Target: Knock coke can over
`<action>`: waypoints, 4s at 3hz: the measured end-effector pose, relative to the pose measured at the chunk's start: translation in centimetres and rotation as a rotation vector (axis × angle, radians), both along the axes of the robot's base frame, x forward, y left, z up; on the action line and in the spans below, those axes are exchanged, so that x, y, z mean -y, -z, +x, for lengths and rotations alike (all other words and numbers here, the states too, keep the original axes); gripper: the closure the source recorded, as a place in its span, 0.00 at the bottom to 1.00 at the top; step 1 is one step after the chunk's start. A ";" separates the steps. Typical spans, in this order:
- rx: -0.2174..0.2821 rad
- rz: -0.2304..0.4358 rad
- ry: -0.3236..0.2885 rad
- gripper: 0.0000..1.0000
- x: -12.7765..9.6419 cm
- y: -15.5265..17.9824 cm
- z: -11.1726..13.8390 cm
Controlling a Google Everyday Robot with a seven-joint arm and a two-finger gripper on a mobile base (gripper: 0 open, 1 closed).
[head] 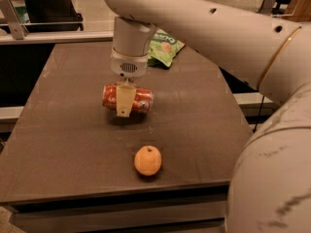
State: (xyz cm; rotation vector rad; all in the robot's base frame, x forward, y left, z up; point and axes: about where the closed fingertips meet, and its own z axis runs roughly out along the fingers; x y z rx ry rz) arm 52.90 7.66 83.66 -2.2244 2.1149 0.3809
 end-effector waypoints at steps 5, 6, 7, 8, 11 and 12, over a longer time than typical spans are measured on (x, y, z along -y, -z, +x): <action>0.049 -0.017 0.011 0.00 0.3 -0.1 1.1; 0.060 0.005 0.031 0.00 0.6 -0.6 1.1; 0.088 0.056 0.094 0.00 2.2 -1.7 1.1; 0.144 0.119 0.181 0.00 5.0 -3.8 1.1; 0.358 0.538 0.395 0.00 15.3 -7.4 -0.5; 0.405 0.601 0.425 0.00 18.3 -8.8 -1.5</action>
Offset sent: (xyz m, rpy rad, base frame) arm 0.0102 -0.0075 0.0008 -0.0323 -0.0458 -0.0185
